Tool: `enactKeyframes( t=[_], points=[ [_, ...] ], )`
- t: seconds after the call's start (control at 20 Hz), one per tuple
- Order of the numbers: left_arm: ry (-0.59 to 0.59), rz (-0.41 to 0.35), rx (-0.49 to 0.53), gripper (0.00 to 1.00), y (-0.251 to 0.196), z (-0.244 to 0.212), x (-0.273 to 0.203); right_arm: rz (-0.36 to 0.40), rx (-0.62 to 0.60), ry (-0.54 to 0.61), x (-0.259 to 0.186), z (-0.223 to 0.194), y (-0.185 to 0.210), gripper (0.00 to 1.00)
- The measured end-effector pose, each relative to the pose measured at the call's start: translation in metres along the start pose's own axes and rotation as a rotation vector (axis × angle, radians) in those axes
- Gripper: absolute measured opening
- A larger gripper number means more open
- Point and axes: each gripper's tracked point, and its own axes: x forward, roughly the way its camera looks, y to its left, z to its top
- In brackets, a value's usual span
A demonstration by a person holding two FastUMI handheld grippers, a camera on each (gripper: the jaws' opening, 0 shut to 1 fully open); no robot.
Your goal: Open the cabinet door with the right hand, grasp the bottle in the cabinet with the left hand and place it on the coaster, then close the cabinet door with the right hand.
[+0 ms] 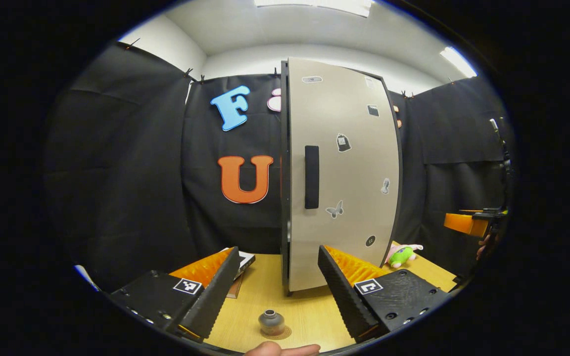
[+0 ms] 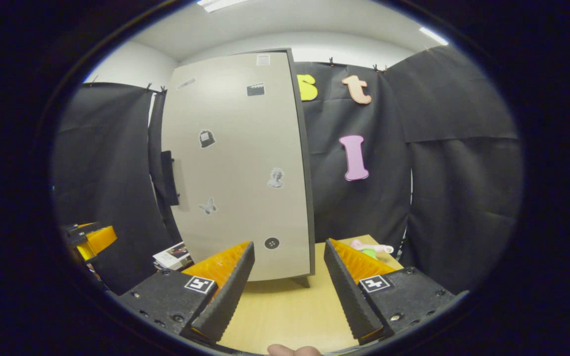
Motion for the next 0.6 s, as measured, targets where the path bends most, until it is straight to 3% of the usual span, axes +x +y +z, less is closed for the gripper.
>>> enactKeyframes(
  t=[0.35,0.6],
  points=[
    [-0.047,-0.135,0.049,0.95,-0.029,0.011,0.006,-0.024,-0.032,-0.055,-0.011,0.014,0.008,0.92],
    [-0.063,-0.133,0.033,0.94,-0.041,0.019,0.016,0.022,-0.057,-0.084,-0.006,0.026,0.013,0.92]
  ],
)
